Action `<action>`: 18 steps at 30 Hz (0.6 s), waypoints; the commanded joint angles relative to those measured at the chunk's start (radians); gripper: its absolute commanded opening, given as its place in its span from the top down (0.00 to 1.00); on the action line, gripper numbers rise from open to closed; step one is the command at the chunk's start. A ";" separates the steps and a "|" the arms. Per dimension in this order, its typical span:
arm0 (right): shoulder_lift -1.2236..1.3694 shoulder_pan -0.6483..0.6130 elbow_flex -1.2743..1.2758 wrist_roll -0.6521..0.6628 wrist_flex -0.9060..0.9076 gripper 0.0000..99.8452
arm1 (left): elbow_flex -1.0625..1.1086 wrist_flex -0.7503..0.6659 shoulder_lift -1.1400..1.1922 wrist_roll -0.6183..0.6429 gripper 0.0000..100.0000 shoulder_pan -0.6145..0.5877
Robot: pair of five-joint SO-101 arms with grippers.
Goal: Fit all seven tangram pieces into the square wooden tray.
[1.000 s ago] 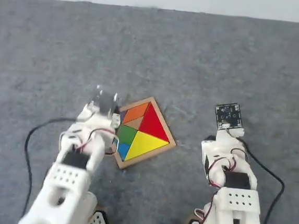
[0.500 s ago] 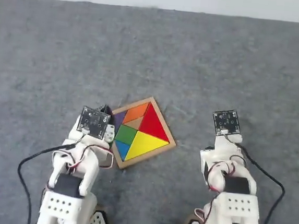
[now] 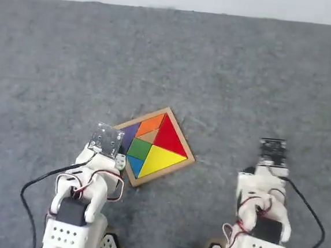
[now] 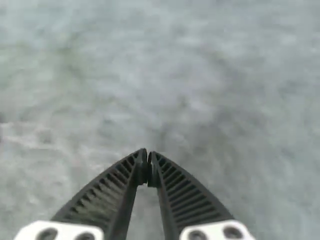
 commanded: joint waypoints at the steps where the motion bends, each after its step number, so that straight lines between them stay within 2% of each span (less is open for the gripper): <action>1: 0.004 0.088 0.021 0.012 0.005 0.99 | -0.012 0.092 -0.021 0.005 0.99 -0.006; 7: -0.005 0.045 0.018 0.012 0.182 0.99 | -0.012 0.207 -0.021 0.005 0.99 -0.006; 18: -0.051 0.130 0.017 0.012 0.236 0.99 | -0.012 0.209 -0.021 0.005 0.99 -0.005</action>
